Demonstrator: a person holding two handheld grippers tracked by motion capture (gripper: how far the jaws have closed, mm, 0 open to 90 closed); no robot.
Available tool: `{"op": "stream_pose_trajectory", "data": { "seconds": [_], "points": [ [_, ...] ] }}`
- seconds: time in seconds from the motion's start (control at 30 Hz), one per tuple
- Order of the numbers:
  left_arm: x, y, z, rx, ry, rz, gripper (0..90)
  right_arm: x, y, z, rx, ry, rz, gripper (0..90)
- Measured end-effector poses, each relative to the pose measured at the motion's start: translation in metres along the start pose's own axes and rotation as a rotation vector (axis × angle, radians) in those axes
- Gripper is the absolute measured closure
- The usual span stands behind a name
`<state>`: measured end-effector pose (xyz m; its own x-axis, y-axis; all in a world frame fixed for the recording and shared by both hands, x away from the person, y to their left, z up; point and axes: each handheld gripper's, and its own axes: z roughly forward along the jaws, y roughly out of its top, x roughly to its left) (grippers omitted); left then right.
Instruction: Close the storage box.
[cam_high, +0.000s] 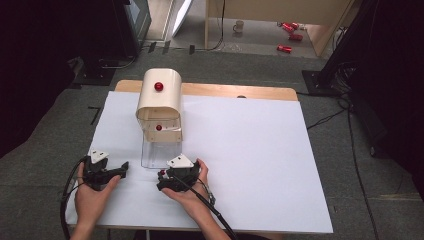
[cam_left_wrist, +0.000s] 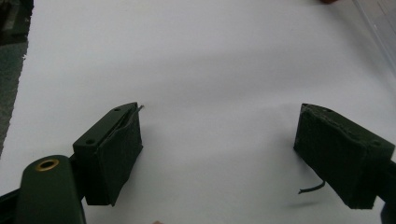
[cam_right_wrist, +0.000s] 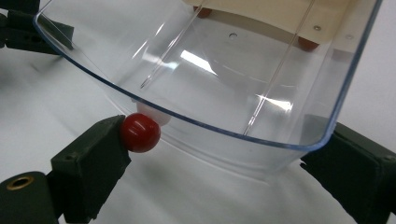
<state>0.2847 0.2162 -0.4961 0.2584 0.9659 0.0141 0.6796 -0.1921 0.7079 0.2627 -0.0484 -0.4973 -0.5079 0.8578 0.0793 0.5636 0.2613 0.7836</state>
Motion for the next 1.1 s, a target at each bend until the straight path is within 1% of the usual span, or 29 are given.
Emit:
{"op": "stream_pose_trajectory", "data": {
  "seconds": [0.33,0.8,0.87,0.93,1.03,1.1],
  "points": [
    [0.000,0.000,0.000,0.000,0.000,0.000,14.9,-0.005,0.008,-0.004,-0.015,0.022,0.037,9.6],
    [0.000,0.000,0.000,0.000,0.000,0.000,14.9,-0.009,0.021,-0.004,-0.028,0.006,0.036,10.8],
    [0.000,0.000,0.000,0.000,0.000,0.000,14.9,-0.009,0.021,-0.005,-0.038,-0.007,0.027,11.2],
    [0.000,0.000,0.000,0.000,0.000,0.000,14.9,-0.008,0.020,-0.005,-0.051,-0.012,0.030,11.3],
    [0.000,0.000,0.000,0.000,-0.001,-0.002,14.9,-0.009,0.017,-0.004,-0.064,-0.007,0.041,11.0],
    [0.000,0.000,0.000,0.000,-0.001,-0.002,14.9,-0.010,0.017,-0.003,-0.069,-0.003,0.033,10.2]
  ]
}}
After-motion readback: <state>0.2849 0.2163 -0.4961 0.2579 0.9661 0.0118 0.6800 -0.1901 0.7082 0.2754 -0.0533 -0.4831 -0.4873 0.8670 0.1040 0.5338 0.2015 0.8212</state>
